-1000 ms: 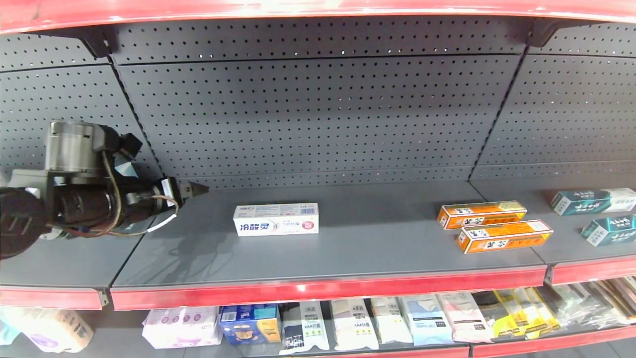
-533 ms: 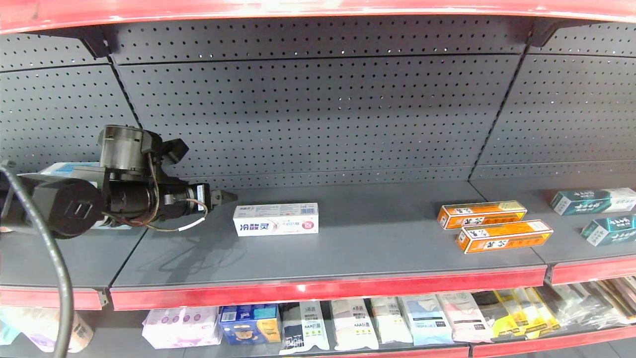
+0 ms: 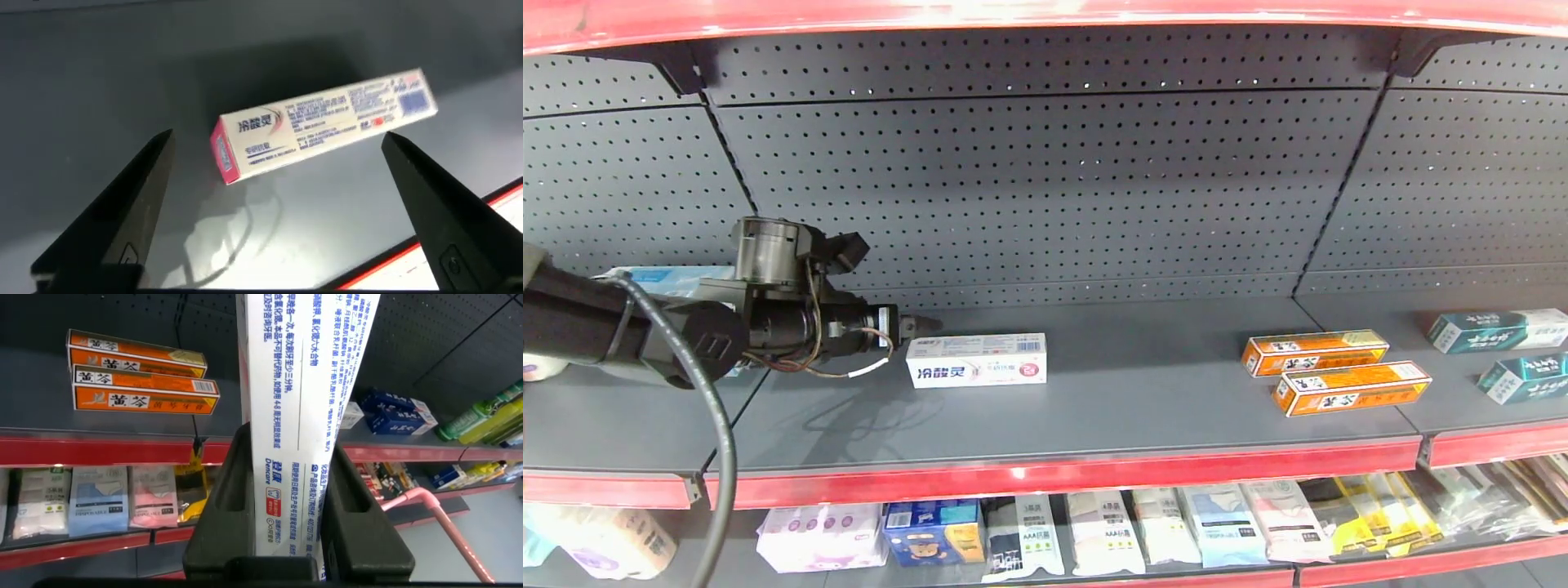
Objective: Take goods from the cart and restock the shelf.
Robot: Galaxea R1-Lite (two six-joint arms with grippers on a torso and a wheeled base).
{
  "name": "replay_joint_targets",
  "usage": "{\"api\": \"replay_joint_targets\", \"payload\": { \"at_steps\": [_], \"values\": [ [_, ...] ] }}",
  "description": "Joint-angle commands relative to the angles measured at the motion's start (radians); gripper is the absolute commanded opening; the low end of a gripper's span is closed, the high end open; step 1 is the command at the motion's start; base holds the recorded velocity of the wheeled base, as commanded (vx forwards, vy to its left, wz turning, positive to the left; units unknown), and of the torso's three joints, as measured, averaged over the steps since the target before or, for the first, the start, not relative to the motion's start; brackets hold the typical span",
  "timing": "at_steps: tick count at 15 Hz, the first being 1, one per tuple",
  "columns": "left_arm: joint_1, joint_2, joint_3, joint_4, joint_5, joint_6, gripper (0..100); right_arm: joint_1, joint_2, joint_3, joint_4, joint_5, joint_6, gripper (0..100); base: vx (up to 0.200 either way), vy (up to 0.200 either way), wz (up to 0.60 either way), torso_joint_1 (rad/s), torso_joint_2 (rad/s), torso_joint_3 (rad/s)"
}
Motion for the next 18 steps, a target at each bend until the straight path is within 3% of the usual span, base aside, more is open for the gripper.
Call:
{"api": "replay_joint_targets", "payload": {
  "at_steps": [1,3,6,10,14,18],
  "values": [
    [-0.028,0.060,-0.029,-0.037,0.003,-0.011,100,0.000,-0.006,0.002,-0.001,-0.001,-0.001,0,0.000,0.000,0.00,0.000,0.00,0.000],
    [-0.053,0.098,-0.071,-0.067,0.010,-0.034,100,0.000,-0.006,0.007,-0.001,-0.001,-0.005,0,0.000,0.000,0.00,0.000,0.00,0.000],
    [-0.070,0.114,-0.095,-0.064,0.023,-0.038,100,0.000,-0.007,0.011,-0.001,-0.001,-0.016,0,0.000,0.000,0.00,0.000,0.00,0.000],
    [-0.139,0.163,-0.154,-0.041,0.150,-0.161,100,0.000,-0.013,0.019,-0.001,-0.001,-0.025,0,0.000,0.000,0.00,0.000,0.00,0.000],
    [-0.166,0.198,-0.192,-0.041,0.205,-0.186,100,0.000,-0.024,0.027,-0.001,-0.001,-0.038,0,0.000,0.000,0.00,0.000,0.00,0.000],
    [-0.189,0.261,-0.276,-0.032,0.305,-0.213,100,0.000,-0.032,0.039,-0.001,-0.001,-0.038,0,0.000,0.000,0.00,0.000,0.00,0.000]
  ]
}}
